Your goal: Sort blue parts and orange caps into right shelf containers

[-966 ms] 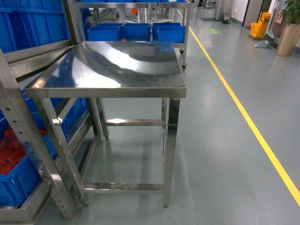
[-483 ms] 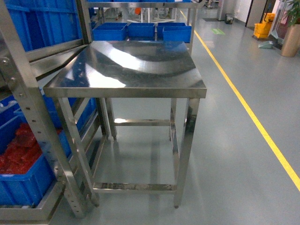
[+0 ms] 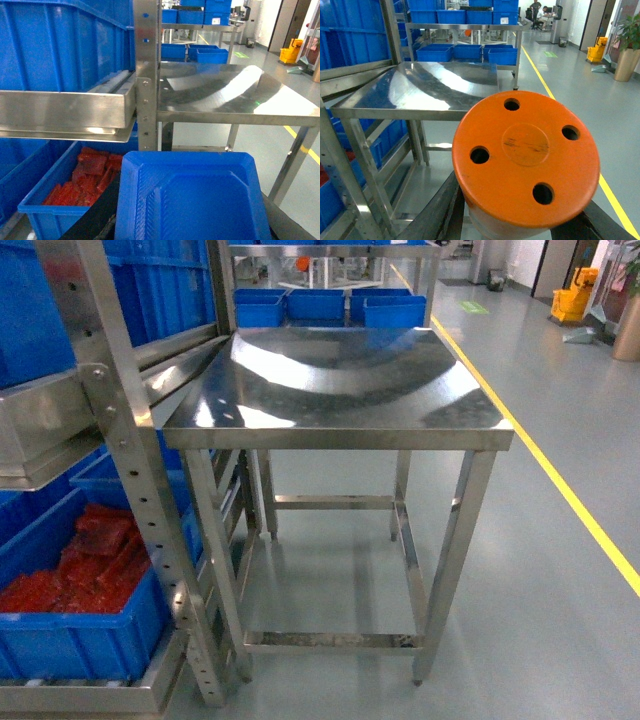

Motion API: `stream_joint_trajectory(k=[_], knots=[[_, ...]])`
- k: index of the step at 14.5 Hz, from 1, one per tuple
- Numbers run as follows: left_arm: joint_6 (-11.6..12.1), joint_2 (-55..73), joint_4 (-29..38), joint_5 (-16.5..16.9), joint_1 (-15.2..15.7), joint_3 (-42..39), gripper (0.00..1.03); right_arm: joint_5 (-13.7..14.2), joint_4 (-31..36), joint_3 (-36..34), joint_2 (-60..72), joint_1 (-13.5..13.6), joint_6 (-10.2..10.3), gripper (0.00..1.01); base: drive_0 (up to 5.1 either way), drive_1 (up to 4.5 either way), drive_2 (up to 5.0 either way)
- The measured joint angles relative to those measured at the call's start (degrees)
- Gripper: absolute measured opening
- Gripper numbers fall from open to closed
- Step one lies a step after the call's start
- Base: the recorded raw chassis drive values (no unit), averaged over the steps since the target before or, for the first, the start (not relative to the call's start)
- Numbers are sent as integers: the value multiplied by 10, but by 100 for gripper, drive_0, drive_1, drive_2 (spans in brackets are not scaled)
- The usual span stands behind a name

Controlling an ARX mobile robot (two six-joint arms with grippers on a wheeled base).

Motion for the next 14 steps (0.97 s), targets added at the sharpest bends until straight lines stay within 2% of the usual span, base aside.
stream_joint_trajectory(k=[14], knots=[[0,0,0,0,0,0,43,-1,0,0,0,0,0,41,-501,240,240]])
